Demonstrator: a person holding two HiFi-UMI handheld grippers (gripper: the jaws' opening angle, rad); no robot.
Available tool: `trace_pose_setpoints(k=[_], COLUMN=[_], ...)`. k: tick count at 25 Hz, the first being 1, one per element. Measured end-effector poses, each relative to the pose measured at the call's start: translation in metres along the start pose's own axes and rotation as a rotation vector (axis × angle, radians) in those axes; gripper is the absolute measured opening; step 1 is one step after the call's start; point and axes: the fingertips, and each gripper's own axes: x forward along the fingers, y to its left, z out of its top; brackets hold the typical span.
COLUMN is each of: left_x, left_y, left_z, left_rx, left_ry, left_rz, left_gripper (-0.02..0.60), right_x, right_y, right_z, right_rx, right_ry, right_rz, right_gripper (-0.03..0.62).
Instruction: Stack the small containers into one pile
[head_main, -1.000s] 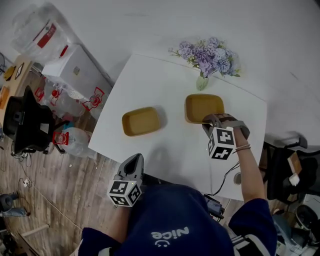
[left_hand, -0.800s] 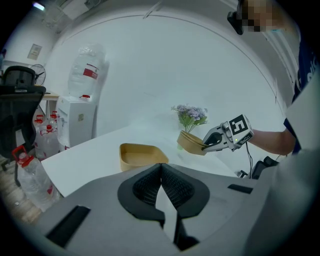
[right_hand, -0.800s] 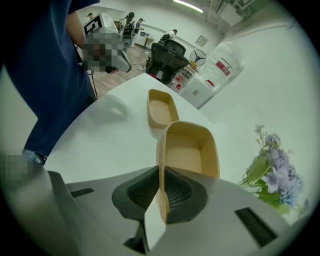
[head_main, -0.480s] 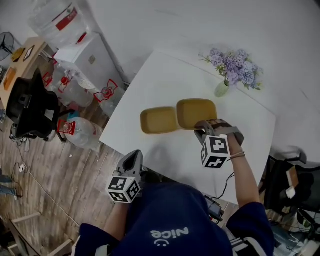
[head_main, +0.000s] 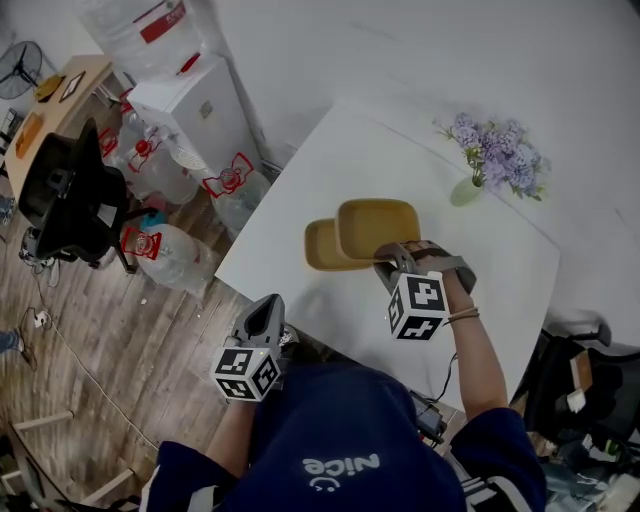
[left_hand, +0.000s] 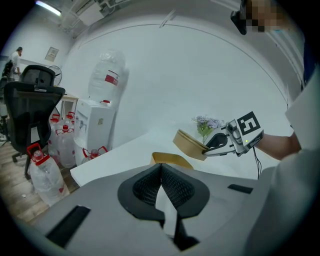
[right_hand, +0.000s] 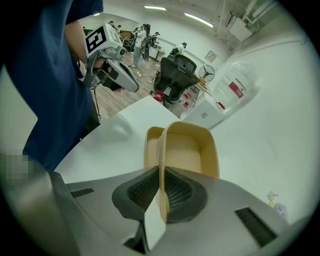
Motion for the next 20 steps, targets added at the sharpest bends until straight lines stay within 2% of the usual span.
trace_pose_setpoints(k=[9, 20], left_x=[-0.01, -0.029], left_y=[0.025, 0.062], left_z=[0.006, 0.007], left_rx=[-0.016, -0.043], left_ry=[-0.012, -0.049], left_rz=[0.029, 0.085], left_gripper=[0.02, 0.02], right_x=[0.019, 0.046], right_y=[0.004, 0.019], right_z=[0.033, 0.044], right_rx=[-0.042, -0.054], right_ry=[-0.01, 0.015], right_rz=[0.039, 0.081], right_gripper=[0.058, 0.058])
